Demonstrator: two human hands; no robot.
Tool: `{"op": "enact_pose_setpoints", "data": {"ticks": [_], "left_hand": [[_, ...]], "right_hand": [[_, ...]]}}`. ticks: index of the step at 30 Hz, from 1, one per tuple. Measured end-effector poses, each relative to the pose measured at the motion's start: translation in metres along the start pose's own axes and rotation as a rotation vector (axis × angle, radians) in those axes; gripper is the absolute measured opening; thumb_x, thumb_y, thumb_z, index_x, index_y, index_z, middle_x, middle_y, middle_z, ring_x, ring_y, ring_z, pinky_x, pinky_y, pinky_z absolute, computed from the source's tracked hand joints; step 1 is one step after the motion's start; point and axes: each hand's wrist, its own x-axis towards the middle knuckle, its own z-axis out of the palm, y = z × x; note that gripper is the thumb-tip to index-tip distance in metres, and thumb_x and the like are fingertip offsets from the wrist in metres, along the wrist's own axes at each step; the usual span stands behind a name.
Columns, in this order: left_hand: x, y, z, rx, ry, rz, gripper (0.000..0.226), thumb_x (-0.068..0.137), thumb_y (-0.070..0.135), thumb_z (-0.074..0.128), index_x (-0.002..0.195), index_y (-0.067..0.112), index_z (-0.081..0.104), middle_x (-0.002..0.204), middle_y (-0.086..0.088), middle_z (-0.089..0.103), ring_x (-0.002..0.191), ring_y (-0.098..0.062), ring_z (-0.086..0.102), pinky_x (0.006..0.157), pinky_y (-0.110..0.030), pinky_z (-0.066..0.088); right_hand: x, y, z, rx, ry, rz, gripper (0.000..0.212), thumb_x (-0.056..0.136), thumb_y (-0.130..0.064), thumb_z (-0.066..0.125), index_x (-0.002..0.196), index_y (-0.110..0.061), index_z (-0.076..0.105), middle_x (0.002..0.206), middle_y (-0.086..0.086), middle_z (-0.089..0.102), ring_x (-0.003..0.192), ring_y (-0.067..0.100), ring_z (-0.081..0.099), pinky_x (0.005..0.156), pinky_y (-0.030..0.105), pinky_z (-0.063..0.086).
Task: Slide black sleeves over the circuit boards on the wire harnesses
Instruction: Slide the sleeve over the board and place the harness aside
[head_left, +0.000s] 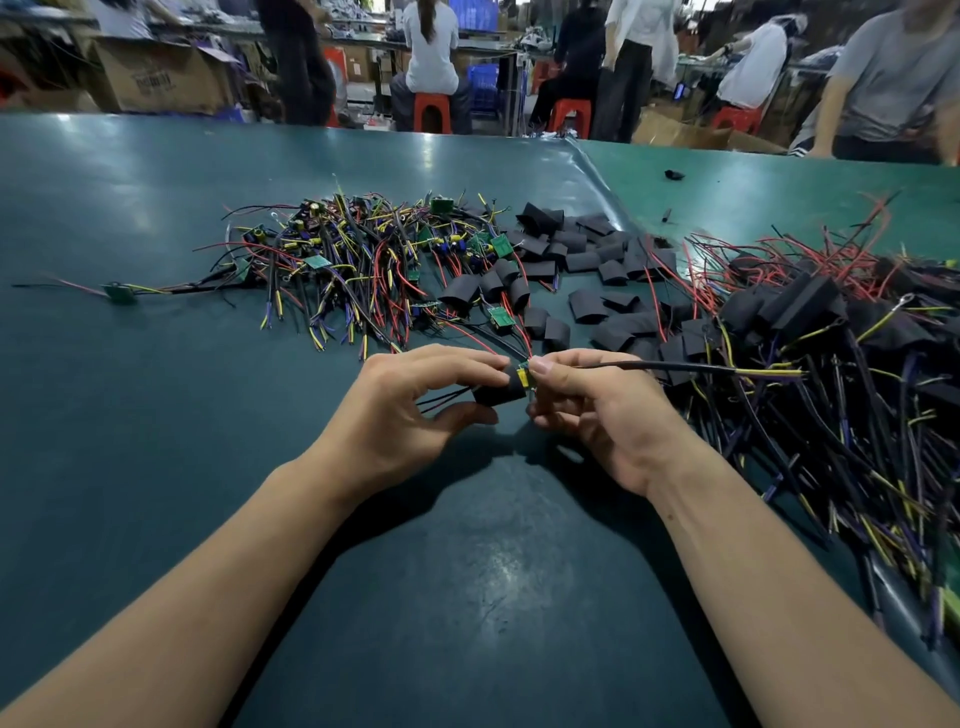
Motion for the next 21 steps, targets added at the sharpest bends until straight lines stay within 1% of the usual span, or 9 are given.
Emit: {"op": "enact_pose_setpoints", "data": {"ticks": [3, 5, 6, 9, 12, 15, 17, 19, 21], "left_hand": [[-0.001, 0.001, 0.0, 0.031, -0.032, -0.025, 0.035, 0.076, -0.003, 0.079, 0.109, 0.005, 0.072, 0.112, -0.003, 0.071, 0.105, -0.012, 0.068, 0.092, -0.03, 0.053], [-0.001, 0.001, 0.002, 0.104, -0.085, -0.108, 0.049, 0.074, -0.003, 0.074, 0.12, 0.01, 0.066, 0.111, 0.001, 0.07, 0.102, -0.012, 0.066, 0.093, -0.027, 0.05], [-0.001, 0.0, 0.002, 0.156, -0.093, -0.15, 0.049, 0.073, 0.0, 0.072, 0.12, 0.012, 0.065, 0.108, 0.001, 0.069, 0.1, -0.015, 0.065, 0.091, -0.029, 0.05], [0.0, -0.003, 0.001, 0.395, -0.032, -0.206, 0.023, 0.071, 0.018, 0.064, 0.091, 0.008, 0.07, 0.083, -0.007, 0.068, 0.081, -0.03, 0.061, 0.072, -0.039, 0.049], [0.0, -0.005, 0.001, 0.511, -0.002, -0.287, 0.02, 0.07, 0.027, 0.058, 0.072, 0.008, 0.062, 0.066, -0.01, 0.061, 0.066, -0.035, 0.054, 0.058, -0.038, 0.041], [0.0, -0.004, 0.003, 0.536, 0.015, -0.323, 0.014, 0.067, 0.028, 0.054, 0.062, 0.018, 0.045, 0.056, -0.002, 0.045, 0.059, -0.031, 0.041, 0.056, -0.032, 0.03], [0.001, -0.002, 0.004, 0.536, 0.022, -0.322, 0.02, 0.069, 0.03, 0.054, 0.062, 0.02, 0.038, 0.055, 0.0, 0.038, 0.058, -0.028, 0.034, 0.056, -0.032, 0.028], [0.001, -0.001, 0.003, 0.541, 0.023, -0.293, 0.024, 0.071, 0.03, 0.055, 0.061, 0.018, 0.038, 0.054, -0.006, 0.044, 0.056, -0.031, 0.037, 0.055, -0.032, 0.028], [0.002, -0.001, 0.004, 0.566, 0.014, -0.246, 0.024, 0.071, 0.027, 0.059, 0.059, 0.013, 0.044, 0.054, -0.012, 0.051, 0.053, -0.034, 0.046, 0.054, -0.031, 0.028]], "right_hand": [[-0.001, 0.001, 0.002, -0.036, -0.006, -0.039, 0.006, 0.082, -0.007, 0.071, 0.078, -0.006, 0.066, 0.059, 0.005, 0.065, 0.05, 0.016, 0.064, 0.048, 0.021, 0.053], [-0.002, 0.004, 0.007, -0.065, -0.047, -0.082, 0.006, 0.081, -0.008, 0.071, 0.078, -0.006, 0.067, 0.061, 0.007, 0.067, 0.052, 0.018, 0.065, 0.049, 0.022, 0.054], [-0.003, 0.007, 0.01, -0.065, -0.087, -0.093, 0.004, 0.08, -0.008, 0.071, 0.078, -0.006, 0.068, 0.064, 0.009, 0.068, 0.054, 0.019, 0.065, 0.05, 0.023, 0.055], [-0.005, 0.012, 0.017, -0.032, -0.197, -0.1, 0.007, 0.085, 0.001, 0.067, 0.087, -0.004, 0.071, 0.076, 0.015, 0.071, 0.061, 0.02, 0.067, 0.054, 0.024, 0.056], [-0.006, 0.013, 0.02, -0.072, -0.203, -0.139, 0.011, 0.087, 0.003, 0.065, 0.093, -0.004, 0.071, 0.081, 0.014, 0.073, 0.064, 0.018, 0.068, 0.055, 0.023, 0.056], [-0.006, 0.017, 0.023, -0.123, -0.15, -0.181, 0.006, 0.088, 0.002, 0.066, 0.09, -0.003, 0.069, 0.074, 0.01, 0.072, 0.059, 0.016, 0.066, 0.052, 0.023, 0.055], [-0.007, 0.018, 0.024, -0.177, -0.122, -0.225, 0.004, 0.087, -0.001, 0.069, 0.087, -0.004, 0.07, 0.071, 0.007, 0.071, 0.059, 0.015, 0.064, 0.05, 0.023, 0.052], [-0.008, 0.018, 0.025, -0.259, -0.099, -0.301, 0.005, 0.087, -0.004, 0.071, 0.083, -0.008, 0.07, 0.069, 0.004, 0.07, 0.061, 0.016, 0.062, 0.049, 0.024, 0.049], [-0.009, 0.018, 0.025, -0.299, -0.074, -0.359, 0.007, 0.086, -0.004, 0.072, 0.081, -0.007, 0.069, 0.068, 0.003, 0.068, 0.062, 0.018, 0.061, 0.048, 0.026, 0.048]]}}
